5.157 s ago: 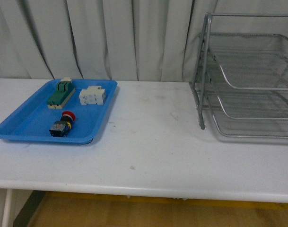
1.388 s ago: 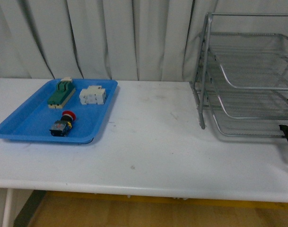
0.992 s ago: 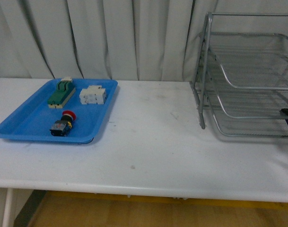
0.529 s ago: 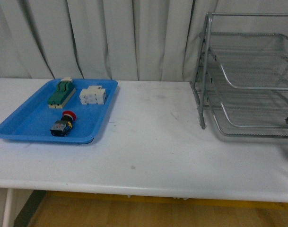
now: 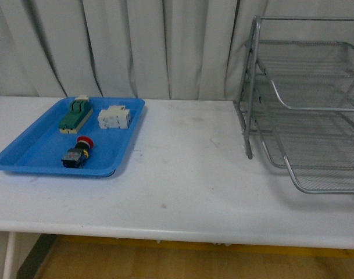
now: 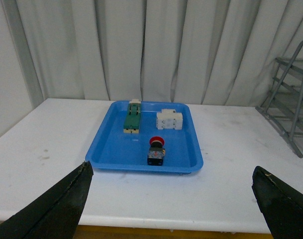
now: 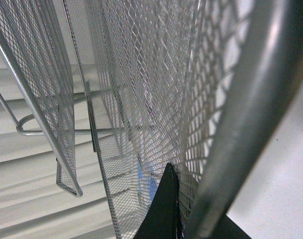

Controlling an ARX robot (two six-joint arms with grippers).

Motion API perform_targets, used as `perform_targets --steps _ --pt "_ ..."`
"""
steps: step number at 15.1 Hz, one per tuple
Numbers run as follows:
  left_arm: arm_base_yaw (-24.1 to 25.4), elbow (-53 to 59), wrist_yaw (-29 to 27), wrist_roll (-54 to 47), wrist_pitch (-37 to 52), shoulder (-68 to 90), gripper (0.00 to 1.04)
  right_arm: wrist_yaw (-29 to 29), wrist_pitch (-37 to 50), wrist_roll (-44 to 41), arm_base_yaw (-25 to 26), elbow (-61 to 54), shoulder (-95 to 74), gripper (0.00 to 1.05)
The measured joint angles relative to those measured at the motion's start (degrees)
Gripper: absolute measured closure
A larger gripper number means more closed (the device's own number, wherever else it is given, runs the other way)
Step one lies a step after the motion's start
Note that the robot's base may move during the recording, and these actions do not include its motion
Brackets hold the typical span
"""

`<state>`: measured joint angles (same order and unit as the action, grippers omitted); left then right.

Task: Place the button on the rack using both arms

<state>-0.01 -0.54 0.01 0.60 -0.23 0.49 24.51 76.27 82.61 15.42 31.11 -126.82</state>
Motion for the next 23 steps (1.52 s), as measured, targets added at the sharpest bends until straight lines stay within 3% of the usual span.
perform_targets --steps 1,9,15,17,18,20,21,23 --pt "0.0 0.0 0.0 0.0 0.0 0.0 0.07 0.5 0.0 -0.1 0.2 -0.1 0.1 1.00" --pt "0.0 0.0 0.0 0.0 0.0 0.0 0.07 -0.3 -2.6 2.3 1.1 -5.1 5.6 0.05" --pt "0.0 0.0 0.0 0.0 0.0 0.0 0.07 1.2 -2.6 0.9 1.2 -21.3 26.5 0.06" --pt "0.0 0.0 0.0 0.0 0.0 0.0 0.07 -7.5 -25.3 -23.3 -0.1 -24.1 54.0 0.26" --pt "0.0 0.0 0.0 0.0 0.0 0.0 0.07 -9.0 -34.8 -40.7 0.0 -24.0 71.1 0.39" --pt "0.0 0.0 0.0 0.0 0.0 0.0 0.07 -9.4 -51.6 -66.1 -0.2 -25.9 92.4 0.63" --pt "0.0 0.0 0.0 0.0 0.0 0.0 0.07 -11.0 -55.7 -73.9 -1.8 -27.5 99.4 0.76" --pt "0.0 0.0 0.0 0.0 0.0 0.0 0.07 -14.1 -57.9 -80.0 -5.4 -27.8 105.6 1.02"
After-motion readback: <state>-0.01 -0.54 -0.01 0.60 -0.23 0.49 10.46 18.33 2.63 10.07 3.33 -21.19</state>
